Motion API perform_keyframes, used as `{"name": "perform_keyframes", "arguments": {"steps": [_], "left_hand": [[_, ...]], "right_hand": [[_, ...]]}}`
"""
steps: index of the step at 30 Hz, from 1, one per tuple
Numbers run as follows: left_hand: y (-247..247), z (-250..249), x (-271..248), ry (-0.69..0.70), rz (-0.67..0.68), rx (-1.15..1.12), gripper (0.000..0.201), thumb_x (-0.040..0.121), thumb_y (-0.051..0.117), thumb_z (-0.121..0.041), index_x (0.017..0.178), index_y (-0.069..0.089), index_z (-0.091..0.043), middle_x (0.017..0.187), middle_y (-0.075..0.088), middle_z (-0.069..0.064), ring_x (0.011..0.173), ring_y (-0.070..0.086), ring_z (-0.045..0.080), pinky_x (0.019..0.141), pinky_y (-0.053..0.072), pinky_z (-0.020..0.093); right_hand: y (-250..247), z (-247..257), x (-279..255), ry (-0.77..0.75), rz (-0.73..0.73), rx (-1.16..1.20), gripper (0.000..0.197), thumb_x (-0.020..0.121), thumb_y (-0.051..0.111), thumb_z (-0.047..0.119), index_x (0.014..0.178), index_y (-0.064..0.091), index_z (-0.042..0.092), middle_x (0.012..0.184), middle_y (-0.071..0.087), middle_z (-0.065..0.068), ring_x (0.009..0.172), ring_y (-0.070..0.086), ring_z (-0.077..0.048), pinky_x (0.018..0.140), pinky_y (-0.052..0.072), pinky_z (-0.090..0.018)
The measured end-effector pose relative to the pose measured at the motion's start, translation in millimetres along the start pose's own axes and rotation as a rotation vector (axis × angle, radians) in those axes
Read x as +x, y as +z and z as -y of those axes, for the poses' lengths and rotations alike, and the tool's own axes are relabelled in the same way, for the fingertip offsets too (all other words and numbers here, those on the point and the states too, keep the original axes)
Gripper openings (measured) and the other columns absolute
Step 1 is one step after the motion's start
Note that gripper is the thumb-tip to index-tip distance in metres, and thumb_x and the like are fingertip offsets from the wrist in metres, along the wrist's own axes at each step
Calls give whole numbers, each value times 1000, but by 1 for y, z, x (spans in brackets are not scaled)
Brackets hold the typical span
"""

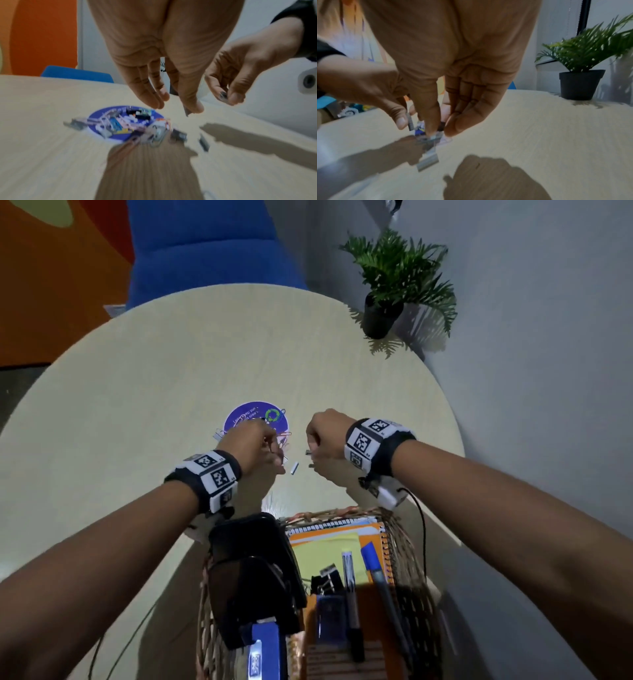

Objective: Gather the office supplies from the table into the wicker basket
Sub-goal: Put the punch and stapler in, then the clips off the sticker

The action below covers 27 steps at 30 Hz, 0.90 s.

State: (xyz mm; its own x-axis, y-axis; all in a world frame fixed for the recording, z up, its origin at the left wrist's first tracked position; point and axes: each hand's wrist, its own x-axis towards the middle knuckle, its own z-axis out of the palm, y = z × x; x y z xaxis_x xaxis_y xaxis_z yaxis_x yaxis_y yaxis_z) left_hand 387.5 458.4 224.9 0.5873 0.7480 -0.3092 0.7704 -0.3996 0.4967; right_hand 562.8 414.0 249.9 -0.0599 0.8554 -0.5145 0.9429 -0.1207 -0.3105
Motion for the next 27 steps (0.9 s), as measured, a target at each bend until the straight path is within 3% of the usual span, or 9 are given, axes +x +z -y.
{"name": "perform_keyframes", "arguments": {"steps": [6, 9, 12, 15, 19, 23, 25, 27], "left_hand": [[-55, -14, -41, 118, -11, 124, 24, 70, 80, -19, 66, 57, -25, 58, 56, -13, 61, 53, 15, 62, 33, 25], [-68, -34, -70, 192, -3, 60, 14, 73, 79, -18, 72, 65, -20, 62, 65, -7, 62, 60, 15, 63, 41, 25], [-60, -55, -103, 258, 71, -89, 4, 79, 73, -13, 79, 70, -13, 69, 72, -4, 68, 68, 5, 68, 49, 14], [-43, -68, -125, 310, 113, -100, 3, 82, 70, -14, 84, 72, -13, 73, 72, -7, 68, 66, -1, 67, 45, 5], [-20, -77, -142, 338, 127, -71, 6, 83, 68, -19, 85, 74, -17, 76, 74, 0, 65, 61, 8, 67, 47, 21], [-4, -83, -152, 357, 128, -83, 8, 84, 67, -23, 86, 75, -19, 77, 75, 0, 55, 53, -6, 59, 34, 5], [0, -83, -156, 361, 131, -93, 13, 86, 65, -26, 93, 74, -21, 83, 76, -2, 61, 58, -6, 61, 33, 2], [-4, -80, -159, 367, 140, -95, 19, 88, 62, -29, 104, 72, -23, 91, 76, -4, 74, 64, 2, 67, 41, 6]], "right_hand": [[-13, 1, -61, -115, -68, 152, 5, 72, 73, 2, 76, 72, 3, 75, 74, -6, 58, 59, -4, 61, 49, -23], [-5, 0, -89, -117, -30, 255, 7, 73, 74, 0, 77, 71, 5, 77, 75, -8, 68, 71, -15, 70, 56, -27], [8, 0, -115, -124, 9, 278, 10, 74, 71, 1, 78, 71, 10, 75, 75, -5, 76, 73, -17, 75, 56, -28], [21, -1, -134, -137, 66, 254, 11, 77, 73, 8, 88, 74, 11, 81, 76, -3, 78, 71, -15, 76, 56, -30], [28, -8, -144, -144, 77, 186, 18, 82, 70, 12, 100, 73, 13, 82, 71, 3, 70, 62, -7, 74, 52, -26], [26, -17, -141, -106, 4, 147, 21, 84, 64, 10, 104, 71, 16, 94, 71, -1, 73, 62, -13, 75, 51, -28], [23, -19, -135, -98, -23, 123, 22, 85, 63, 12, 106, 69, 17, 99, 70, -3, 78, 61, -15, 78, 51, -29], [20, -17, -127, -102, -41, 87, 22, 86, 64, 13, 107, 69, 17, 101, 70, -4, 79, 58, -15, 81, 51, -30]]}}
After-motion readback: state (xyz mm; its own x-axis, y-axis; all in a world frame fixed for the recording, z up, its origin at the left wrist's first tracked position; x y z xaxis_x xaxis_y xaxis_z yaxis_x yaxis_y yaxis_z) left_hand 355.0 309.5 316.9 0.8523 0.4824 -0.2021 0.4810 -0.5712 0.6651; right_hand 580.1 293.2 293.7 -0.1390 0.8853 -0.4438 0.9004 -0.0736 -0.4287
